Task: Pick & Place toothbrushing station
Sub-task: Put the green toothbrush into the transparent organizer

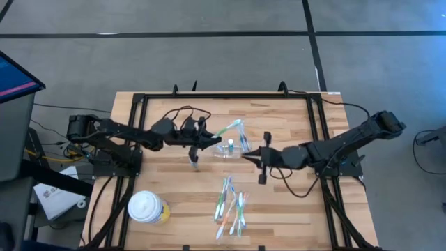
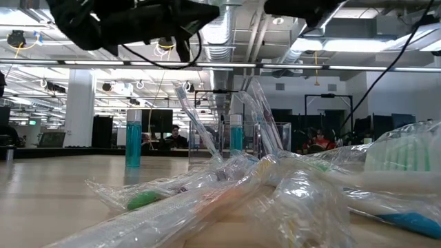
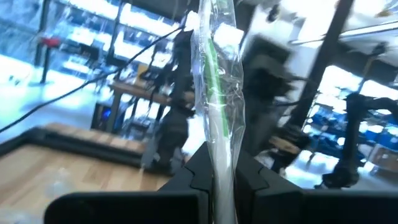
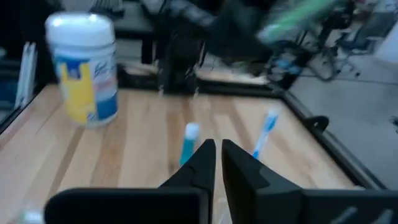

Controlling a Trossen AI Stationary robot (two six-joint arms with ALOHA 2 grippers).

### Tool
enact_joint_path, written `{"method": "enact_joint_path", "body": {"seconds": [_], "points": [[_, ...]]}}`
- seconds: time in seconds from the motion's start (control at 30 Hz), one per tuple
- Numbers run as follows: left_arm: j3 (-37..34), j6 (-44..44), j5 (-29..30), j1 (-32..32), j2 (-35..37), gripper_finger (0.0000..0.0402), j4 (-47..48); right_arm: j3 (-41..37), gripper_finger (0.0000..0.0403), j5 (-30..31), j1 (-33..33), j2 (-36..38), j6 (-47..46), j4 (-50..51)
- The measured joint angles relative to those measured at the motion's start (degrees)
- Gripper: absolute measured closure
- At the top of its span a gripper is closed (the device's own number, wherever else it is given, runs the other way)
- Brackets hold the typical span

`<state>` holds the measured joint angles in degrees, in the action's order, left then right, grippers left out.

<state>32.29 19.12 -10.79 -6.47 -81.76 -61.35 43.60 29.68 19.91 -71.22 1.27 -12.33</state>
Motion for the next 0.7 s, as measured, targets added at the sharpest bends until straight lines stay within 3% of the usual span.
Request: {"method": "enact_joint_path", "body": {"seconds": [0.1, 0.33, 0.6, 0.7], "points": [[-0.94, -2.56, 1.33, 1.84, 0.00, 0.0391, -2.71, -0.05, 0.0381, -2.57, -1.89, -0.23, 0.25, -5.27], [-1.02, -7.45, 3.67, 5.02, 0.00, 0.0391, -2.78, -0.01, 0.0371, -19.46, -7.77, -0.35, 0.23, -10.93], [-1.02, -8.33, 3.92, 5.69, 0.00, 0.0390, -3.17, -0.01, 0.0348, -30.60, -12.89, -0.38, 0.80, -15.42], [-1.02, -8.32, 3.92, 5.71, -0.01, 0.0389, -3.27, -0.01, 0.0342, -31.33, -13.87, -0.39, 2.05, -17.87]]}}
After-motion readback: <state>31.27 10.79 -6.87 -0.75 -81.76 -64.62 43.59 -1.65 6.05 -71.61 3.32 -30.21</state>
